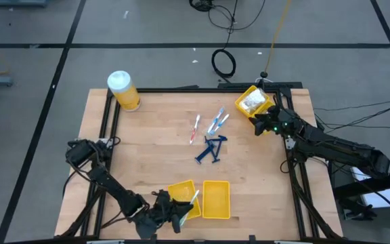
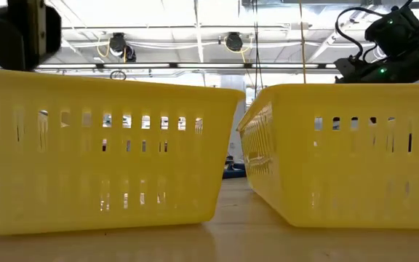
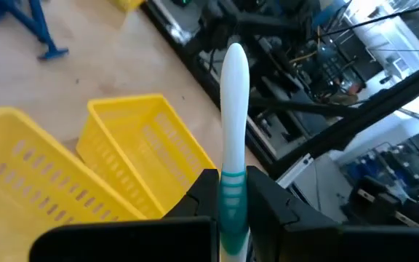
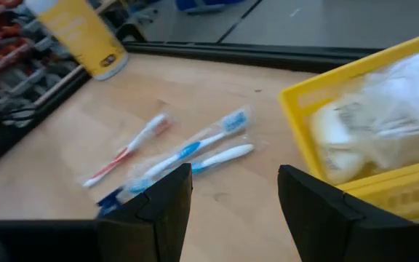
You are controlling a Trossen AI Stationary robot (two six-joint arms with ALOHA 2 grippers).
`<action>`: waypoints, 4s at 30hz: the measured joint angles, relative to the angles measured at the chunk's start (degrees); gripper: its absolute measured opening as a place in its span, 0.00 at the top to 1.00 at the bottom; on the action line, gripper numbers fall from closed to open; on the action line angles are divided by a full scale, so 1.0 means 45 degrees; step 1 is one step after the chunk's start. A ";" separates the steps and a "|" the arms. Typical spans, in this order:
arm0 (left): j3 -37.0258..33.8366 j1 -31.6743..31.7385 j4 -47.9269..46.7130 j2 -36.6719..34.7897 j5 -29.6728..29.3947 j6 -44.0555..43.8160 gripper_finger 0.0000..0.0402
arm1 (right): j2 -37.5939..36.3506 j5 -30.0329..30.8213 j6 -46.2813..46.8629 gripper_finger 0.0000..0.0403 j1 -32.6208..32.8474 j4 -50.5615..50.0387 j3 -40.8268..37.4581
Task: Pick & Place Travel size toiletries
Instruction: Put the white and green toothbrush into the bottom left yellow bin, then adjust the bottom left yellow bin, then put the white and red toothbrush into the bottom left yellow bin
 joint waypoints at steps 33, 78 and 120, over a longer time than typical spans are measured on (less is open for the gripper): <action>0.0025 -0.0015 -0.2437 -0.0839 -0.0848 0.3567 0.33 | 0.0005 -0.0160 -0.0033 0.52 0.0675 0.0279 0.0000; 0.0025 0.2657 -1.3228 -0.1909 0.8646 -0.1204 0.99 | 0.0005 -0.0145 -0.0067 0.52 0.0670 0.0278 0.0005; 0.0030 1.1326 -1.0822 -0.3702 0.9616 0.6636 0.51 | -0.0192 -0.1512 -0.1375 0.52 0.2142 0.1755 -0.0971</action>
